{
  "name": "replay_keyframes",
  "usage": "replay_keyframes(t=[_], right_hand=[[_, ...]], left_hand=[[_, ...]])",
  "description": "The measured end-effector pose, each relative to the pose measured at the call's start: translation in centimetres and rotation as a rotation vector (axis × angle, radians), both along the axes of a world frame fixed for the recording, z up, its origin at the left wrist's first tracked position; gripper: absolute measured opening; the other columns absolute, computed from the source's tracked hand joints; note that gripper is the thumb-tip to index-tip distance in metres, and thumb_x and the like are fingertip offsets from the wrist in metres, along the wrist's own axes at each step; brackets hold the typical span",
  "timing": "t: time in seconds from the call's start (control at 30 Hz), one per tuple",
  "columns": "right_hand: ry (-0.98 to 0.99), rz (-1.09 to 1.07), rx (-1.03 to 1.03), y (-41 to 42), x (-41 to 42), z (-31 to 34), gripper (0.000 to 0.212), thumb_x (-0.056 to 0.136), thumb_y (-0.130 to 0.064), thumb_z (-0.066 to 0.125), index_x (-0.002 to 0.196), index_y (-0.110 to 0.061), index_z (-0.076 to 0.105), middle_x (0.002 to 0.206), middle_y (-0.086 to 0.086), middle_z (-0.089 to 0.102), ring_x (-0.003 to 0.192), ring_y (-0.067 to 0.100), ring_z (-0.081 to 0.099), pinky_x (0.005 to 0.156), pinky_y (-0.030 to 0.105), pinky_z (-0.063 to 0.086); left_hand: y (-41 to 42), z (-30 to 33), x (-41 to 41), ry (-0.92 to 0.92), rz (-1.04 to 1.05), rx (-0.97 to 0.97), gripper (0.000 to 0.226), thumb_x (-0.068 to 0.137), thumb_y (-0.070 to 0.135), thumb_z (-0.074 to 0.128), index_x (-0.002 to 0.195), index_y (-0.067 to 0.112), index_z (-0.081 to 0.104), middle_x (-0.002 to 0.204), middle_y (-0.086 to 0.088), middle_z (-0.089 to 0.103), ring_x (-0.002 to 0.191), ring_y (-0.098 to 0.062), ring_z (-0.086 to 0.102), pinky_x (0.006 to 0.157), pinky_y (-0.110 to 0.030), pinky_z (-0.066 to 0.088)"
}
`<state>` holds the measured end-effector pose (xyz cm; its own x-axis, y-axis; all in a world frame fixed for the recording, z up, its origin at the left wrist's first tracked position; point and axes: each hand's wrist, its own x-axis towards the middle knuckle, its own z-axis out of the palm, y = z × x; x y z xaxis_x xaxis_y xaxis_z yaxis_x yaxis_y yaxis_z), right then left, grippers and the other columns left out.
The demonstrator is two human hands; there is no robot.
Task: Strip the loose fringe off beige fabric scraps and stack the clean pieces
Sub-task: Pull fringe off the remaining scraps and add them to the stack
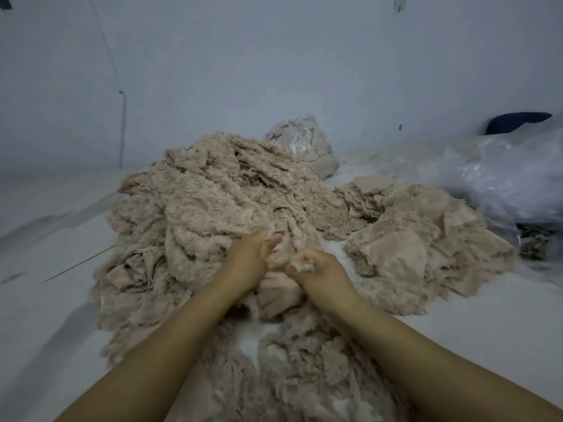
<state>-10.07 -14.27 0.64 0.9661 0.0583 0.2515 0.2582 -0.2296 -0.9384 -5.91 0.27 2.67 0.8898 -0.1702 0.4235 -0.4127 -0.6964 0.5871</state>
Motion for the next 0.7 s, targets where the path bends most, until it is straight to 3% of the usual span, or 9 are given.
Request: replay_keyframes(t=[0.17, 0.27, 0.33, 0.4, 0.43, 0.47, 0.53, 0.6, 0.7], right_hand=[[0.045, -0.149, 0.286, -2.1, 0.3, 0.0, 0.025, 0.092, -0.016, 0.063, 0.069, -0.013, 0.053, 0.059, 0.009, 0.045, 0.055, 0.021, 0.042, 0.053, 0.027, 0.033], [0.145, -0.069, 0.411, -2.5, 0.4, 0.4, 0.014, 0.091, -0.016, 0.063, 0.079, -0.01, 0.062, 0.065, 0.014, 0.064, 0.058, 0.026, 0.059, 0.053, 0.031, 0.049], [0.184, -0.008, 0.444, -1.9, 0.2, 0.4, 0.006, 0.091, -0.017, 0.063, 0.091, -0.014, 0.068, 0.074, 0.008, 0.073, 0.062, 0.019, 0.068, 0.056, 0.029, 0.056], [0.164, -0.101, 0.516, -1.9, 0.5, 0.6, 0.01, 0.092, -0.017, 0.062, 0.083, -0.017, 0.063, 0.066, -0.004, 0.072, 0.056, 0.009, 0.067, 0.049, 0.022, 0.052], [0.149, -0.196, 0.553, -2.3, 0.9, 0.6, 0.007, 0.092, -0.018, 0.061, 0.086, -0.018, 0.062, 0.066, -0.01, 0.071, 0.058, 0.006, 0.067, 0.051, 0.02, 0.052], [0.149, -0.277, 0.583, -3.0, 1.1, 0.9, 0.006, 0.092, -0.019, 0.062, 0.097, -0.017, 0.062, 0.077, -0.011, 0.071, 0.067, 0.006, 0.067, 0.06, 0.021, 0.054], [0.187, -0.367, 0.573, -4.5, 1.6, 0.9, 0.046, 0.091, -0.024, 0.064, 0.133, -0.008, 0.051, 0.104, 0.001, 0.064, 0.091, 0.014, 0.063, 0.08, 0.027, 0.052], [0.231, -0.341, 0.57, -4.9, 1.5, 0.8, 0.06, 0.089, -0.026, 0.067, 0.14, -0.006, 0.043, 0.117, 0.008, 0.061, 0.1, 0.021, 0.062, 0.089, 0.035, 0.052], [0.286, -0.207, 0.644, -3.8, 1.3, 0.4, 0.059, 0.085, -0.024, 0.07, 0.135, -0.003, 0.048, 0.121, 0.018, 0.064, 0.107, 0.032, 0.063, 0.097, 0.049, 0.05]], left_hand=[[3.1, -1.2, 1.3, 0.084, 0.184, 0.181, 0.035, 0.1, 0.028, 0.044, 0.091, -0.002, 0.06, 0.094, -0.02, 0.066, 0.093, -0.031, 0.06, 0.075, -0.031, 0.04], [1.9, -0.8, -0.1, 0.011, -0.045, 0.112, 0.034, 0.09, 0.048, 0.05, 0.084, 0.016, 0.062, 0.079, 0.004, 0.062, 0.08, -0.014, 0.06, 0.063, -0.023, 0.037], [0.2, -0.4, -1.0, 0.2, -0.251, -0.017, 0.036, 0.08, 0.055, 0.058, 0.107, 0.033, 0.062, 0.096, 0.019, 0.064, 0.088, 0.006, 0.061, 0.068, -0.007, 0.044], [-0.4, -0.9, -1.1, 0.413, -0.337, -0.047, 0.019, 0.079, 0.042, 0.071, 0.095, 0.035, 0.064, 0.082, 0.018, 0.067, 0.071, 0.005, 0.063, 0.06, -0.009, 0.046], [0.0, -1.3, -0.8, 0.446, -0.337, 0.007, 0.013, 0.083, 0.033, 0.071, 0.075, 0.029, 0.062, 0.062, 0.016, 0.061, 0.055, 0.004, 0.056, 0.053, -0.012, 0.041], [0.7, -1.9, -0.5, 0.449, -0.307, 0.089, 0.03, 0.087, 0.025, 0.066, 0.061, 0.022, 0.052, 0.05, 0.013, 0.047, 0.044, 0.003, 0.042, 0.049, -0.016, 0.034], [2.0, -2.4, -0.3, 0.475, -0.247, 0.207, 0.035, 0.095, 0.013, 0.053, 0.062, 0.011, 0.043, 0.053, 0.007, 0.034, 0.041, 0.0, 0.029, 0.051, -0.023, 0.027], [2.7, -2.5, -0.2, 0.494, -0.229, 0.253, 0.028, 0.098, 0.013, 0.047, 0.07, 0.007, 0.049, 0.059, 0.0, 0.038, 0.044, -0.001, 0.03, 0.053, -0.024, 0.027], [1.1, -1.6, -0.9, 0.524, -0.257, -0.157, 0.031, 0.095, 0.034, 0.051, 0.088, 0.01, 0.069, 0.075, 0.002, 0.067, 0.065, -0.004, 0.062, 0.066, -0.021, 0.047]])
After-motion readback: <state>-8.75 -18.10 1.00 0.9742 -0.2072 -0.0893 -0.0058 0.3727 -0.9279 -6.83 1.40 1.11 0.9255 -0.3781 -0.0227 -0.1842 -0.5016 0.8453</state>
